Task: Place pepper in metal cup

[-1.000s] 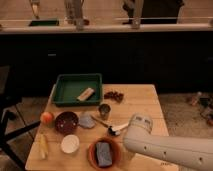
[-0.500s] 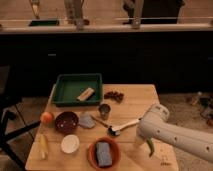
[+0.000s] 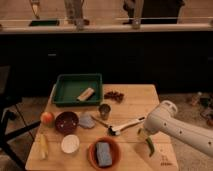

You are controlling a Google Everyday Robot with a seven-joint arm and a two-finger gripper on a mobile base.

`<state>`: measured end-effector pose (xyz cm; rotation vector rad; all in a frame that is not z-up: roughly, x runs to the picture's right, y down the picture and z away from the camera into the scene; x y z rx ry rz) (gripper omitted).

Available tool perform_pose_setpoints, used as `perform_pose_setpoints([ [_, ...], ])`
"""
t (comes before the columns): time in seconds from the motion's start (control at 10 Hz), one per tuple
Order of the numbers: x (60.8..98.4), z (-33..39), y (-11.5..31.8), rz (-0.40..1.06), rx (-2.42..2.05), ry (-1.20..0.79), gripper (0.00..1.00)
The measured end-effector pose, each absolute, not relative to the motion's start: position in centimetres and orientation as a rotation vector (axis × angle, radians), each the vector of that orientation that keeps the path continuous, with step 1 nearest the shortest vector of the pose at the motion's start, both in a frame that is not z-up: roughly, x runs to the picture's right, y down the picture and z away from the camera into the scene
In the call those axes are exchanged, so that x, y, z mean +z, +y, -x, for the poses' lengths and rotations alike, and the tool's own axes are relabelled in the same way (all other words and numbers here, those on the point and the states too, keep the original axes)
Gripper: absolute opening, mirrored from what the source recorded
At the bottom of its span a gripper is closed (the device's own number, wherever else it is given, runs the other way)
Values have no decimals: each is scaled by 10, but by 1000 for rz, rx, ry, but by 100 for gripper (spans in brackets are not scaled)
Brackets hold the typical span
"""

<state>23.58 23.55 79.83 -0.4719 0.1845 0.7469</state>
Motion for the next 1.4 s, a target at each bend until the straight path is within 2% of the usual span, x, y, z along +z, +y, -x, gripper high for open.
perform_pose_setpoints([
  [1.4, 794, -254, 294, 586, 813, 189, 80],
])
